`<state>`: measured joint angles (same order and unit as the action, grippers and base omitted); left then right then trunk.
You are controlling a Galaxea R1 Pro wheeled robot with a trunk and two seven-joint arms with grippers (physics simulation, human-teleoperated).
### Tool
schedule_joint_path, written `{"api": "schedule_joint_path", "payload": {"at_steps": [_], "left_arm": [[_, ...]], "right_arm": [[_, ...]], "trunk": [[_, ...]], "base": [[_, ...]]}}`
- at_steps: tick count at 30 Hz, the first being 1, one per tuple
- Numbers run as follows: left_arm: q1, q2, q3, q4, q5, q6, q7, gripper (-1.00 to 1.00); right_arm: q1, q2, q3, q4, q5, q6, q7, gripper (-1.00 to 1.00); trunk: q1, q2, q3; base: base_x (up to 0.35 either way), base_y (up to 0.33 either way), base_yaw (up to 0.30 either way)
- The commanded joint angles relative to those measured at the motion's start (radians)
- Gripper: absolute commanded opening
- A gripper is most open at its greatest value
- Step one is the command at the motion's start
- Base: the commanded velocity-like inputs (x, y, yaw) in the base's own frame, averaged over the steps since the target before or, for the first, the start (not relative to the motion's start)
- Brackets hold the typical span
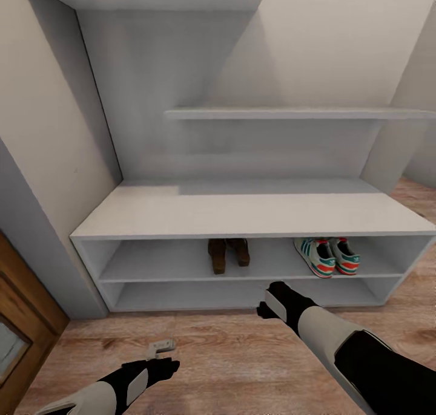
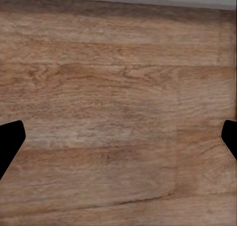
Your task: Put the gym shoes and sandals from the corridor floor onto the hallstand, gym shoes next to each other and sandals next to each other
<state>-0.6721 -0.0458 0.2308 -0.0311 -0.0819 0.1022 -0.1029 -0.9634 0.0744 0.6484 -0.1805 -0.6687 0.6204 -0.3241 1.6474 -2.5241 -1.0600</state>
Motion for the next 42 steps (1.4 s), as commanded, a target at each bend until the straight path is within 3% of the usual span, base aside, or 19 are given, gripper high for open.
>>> {"api": "schedule_joint_path", "payload": {"at_steps": [1, 11, 18, 29, 42], "left_arm": [[0.0, 0.0, 0.008, -0.003, -0.009, 0.007, -0.003, 1.0], [0.0, 0.0, 0.008, -0.003, -0.009, 0.007, -0.002, 1.0], [0.0, 0.001, 0.008, -0.003, -0.008, 0.005, -0.002, 1.0], [0.0, 0.011, 0.01, -0.006, -0.004, -0.023, 0.0, 1.0], [0.0, 0.02, 0.012, -0.006, -0.001, -0.109, 0.0, 1.0]], "right_arm": [[0.0, -0.002, 0.007, 0.005, -0.011, -0.007, -0.007, 1.0], [0.004, -0.007, 0.008, 0.092, -0.011, -0.057, -0.007, 1.0], [0.032, -0.013, 0.008, 0.134, -0.01, -0.166, -0.007, 1.0], [0.067, -0.064, 0.009, 0.193, -0.009, -0.327, -0.007, 1.0], [0.129, -0.091, 0.01, 0.204, -0.009, -0.439, -0.007, 1.0]], "trunk": [[0.0, 0.0, -0.001], [0.0, 0.0, -0.001], [0.0, 0.0, -0.001], [0.0, 0.0, -0.001], [0.0, 0.0, -0.001]], "base": [[-0.039, -0.083, 0.0], [-0.018, -0.184, 0.0], [-0.003, -0.07, 0.0], [-0.001, -0.014, 0.0], [0.0, -0.001, 0.0]]}}
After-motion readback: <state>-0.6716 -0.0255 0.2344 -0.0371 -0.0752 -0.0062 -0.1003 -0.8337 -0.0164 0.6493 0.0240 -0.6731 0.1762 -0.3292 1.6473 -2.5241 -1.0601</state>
